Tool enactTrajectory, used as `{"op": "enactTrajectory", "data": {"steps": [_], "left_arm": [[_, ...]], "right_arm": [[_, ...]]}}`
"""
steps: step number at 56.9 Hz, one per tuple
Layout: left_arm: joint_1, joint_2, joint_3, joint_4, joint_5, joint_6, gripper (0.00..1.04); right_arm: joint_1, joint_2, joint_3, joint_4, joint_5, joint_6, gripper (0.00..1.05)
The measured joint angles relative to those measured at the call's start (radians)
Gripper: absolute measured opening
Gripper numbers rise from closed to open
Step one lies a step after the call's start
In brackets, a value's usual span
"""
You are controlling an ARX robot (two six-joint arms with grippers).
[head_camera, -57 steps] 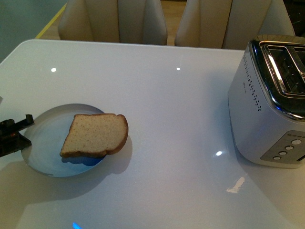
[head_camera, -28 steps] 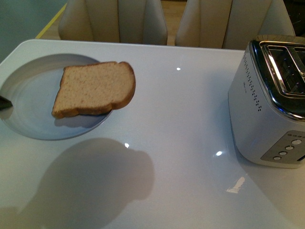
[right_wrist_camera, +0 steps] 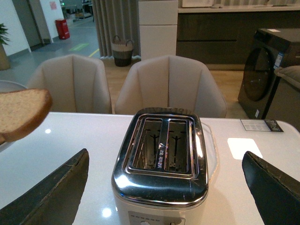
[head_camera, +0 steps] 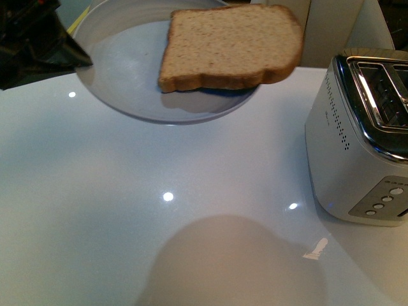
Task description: Left arm holds plate, right arm toasts bread
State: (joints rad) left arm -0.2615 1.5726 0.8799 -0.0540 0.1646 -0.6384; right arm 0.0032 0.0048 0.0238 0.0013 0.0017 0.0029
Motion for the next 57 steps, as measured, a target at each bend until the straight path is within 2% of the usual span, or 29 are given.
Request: {"op": "enactTrajectory", "data": {"steps": [19,35,39,41,47,53,57], "left_arm": [[-0.187,0.000,0.049,-0.029,-0.035,-0.093,0.03],[-0.212,0.000,0.049,-0.038,-0.045,-0.111,0.03],[-0.212,0.000,0.049,-0.038,-0.045,-0.111,0.03],[-0.212,0.000,0.049,-0.038,-0.047,-0.111,0.03],[-0.214,0.000,0.049,-0.038,-0.045,-0.111,0.03],[-0.214,0.000,0.049,-0.038,-0.047,-0.111,0.03],[-0.214,0.000,0.049,-0.038,-0.050,-0.112,0.03]], "right_arm": [[0.000,0.000,0.000,0.000,0.000,0.000,0.96],[0.000,0.002,0.001,-0.003,0.003,0.000,0.96],[0.032,0.121,0.087,-0.237,0.109,0.021,0.96],[0.035,0.178,0.116,-0.319,0.114,0.029,0.96],[0.038,0.233,0.139,-0.409,0.054,0.072,0.96],[0.021,0.255,0.170,-0.374,-0.047,0.138,0.96],[0.004,0.294,0.198,-0.327,-0.075,0.177,0.96]]}}
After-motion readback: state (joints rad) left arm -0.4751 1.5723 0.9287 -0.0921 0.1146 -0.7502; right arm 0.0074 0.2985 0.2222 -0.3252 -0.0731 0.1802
